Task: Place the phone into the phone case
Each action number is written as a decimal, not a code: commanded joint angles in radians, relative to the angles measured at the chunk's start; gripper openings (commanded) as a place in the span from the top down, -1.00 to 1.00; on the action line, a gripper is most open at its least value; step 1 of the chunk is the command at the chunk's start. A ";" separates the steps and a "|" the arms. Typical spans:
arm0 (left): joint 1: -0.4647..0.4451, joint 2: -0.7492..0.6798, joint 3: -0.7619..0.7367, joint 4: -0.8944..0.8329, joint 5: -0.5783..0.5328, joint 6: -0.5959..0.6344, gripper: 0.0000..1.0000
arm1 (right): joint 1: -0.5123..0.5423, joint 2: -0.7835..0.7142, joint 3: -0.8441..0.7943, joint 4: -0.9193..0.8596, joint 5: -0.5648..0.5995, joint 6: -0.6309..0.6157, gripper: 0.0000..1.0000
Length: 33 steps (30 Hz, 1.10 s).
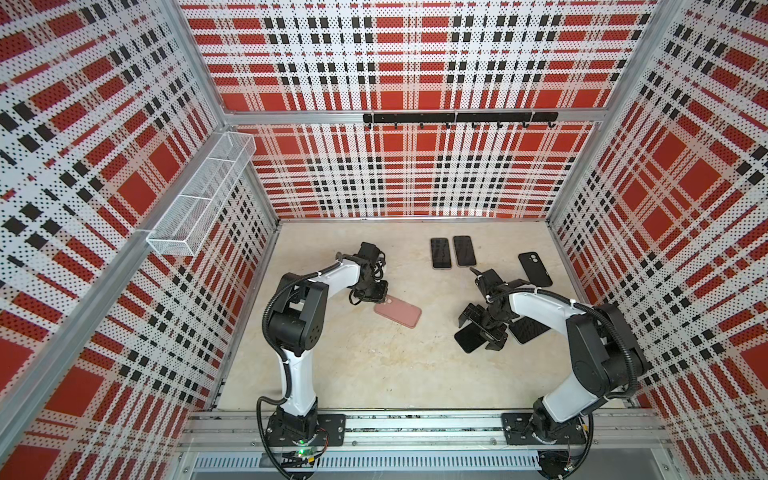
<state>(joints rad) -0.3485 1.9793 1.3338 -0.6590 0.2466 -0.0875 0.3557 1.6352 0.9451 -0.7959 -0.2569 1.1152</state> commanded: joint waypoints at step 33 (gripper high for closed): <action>0.086 -0.138 -0.010 0.028 0.022 -0.017 0.22 | 0.061 0.159 0.133 -0.107 0.137 -0.119 -0.66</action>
<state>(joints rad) -0.2695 1.8690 1.3334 -0.6422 0.2623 -0.1013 0.4065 1.8023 1.0962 -0.9504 -0.1783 1.0386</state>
